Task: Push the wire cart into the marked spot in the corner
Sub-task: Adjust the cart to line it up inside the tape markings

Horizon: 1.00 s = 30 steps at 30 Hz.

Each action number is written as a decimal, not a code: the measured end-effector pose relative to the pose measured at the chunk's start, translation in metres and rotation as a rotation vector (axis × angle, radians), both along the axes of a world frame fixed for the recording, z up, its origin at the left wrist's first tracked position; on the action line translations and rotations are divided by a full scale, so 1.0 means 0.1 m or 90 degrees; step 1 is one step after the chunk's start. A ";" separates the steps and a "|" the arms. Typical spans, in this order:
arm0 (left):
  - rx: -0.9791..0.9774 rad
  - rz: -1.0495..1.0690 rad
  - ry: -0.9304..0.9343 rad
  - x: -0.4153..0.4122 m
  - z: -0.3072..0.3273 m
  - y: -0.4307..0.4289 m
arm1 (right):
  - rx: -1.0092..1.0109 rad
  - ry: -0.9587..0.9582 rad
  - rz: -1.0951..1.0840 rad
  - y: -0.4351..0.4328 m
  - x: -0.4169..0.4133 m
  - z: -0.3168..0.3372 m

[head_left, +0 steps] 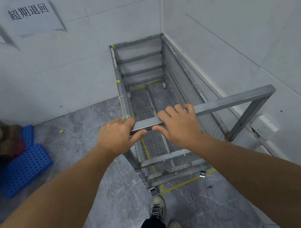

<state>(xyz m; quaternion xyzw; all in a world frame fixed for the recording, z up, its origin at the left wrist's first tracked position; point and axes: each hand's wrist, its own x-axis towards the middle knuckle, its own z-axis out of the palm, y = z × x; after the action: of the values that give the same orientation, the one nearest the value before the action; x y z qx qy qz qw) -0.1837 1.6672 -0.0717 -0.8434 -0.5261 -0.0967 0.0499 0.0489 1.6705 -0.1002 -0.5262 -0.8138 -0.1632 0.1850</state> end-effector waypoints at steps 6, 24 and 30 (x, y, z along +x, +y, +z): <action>-0.037 -0.024 0.044 -0.02 0.03 0.05 | 0.003 0.001 0.055 0.02 0.11 -0.01; -0.027 -0.037 0.060 0.33 0.06 0.09 | 0.071 -0.011 0.057 0.22 1.03 -0.04; -0.014 0.014 0.043 0.43 0.08 0.05 | 0.113 -0.024 0.071 0.29 1.11 -0.03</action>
<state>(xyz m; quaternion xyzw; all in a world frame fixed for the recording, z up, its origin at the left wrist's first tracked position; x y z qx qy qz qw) -0.1403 1.6727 -0.0637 -0.8409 -0.5344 -0.0620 0.0594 0.1598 1.7000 -0.1034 -0.4585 -0.8276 -0.2338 0.2243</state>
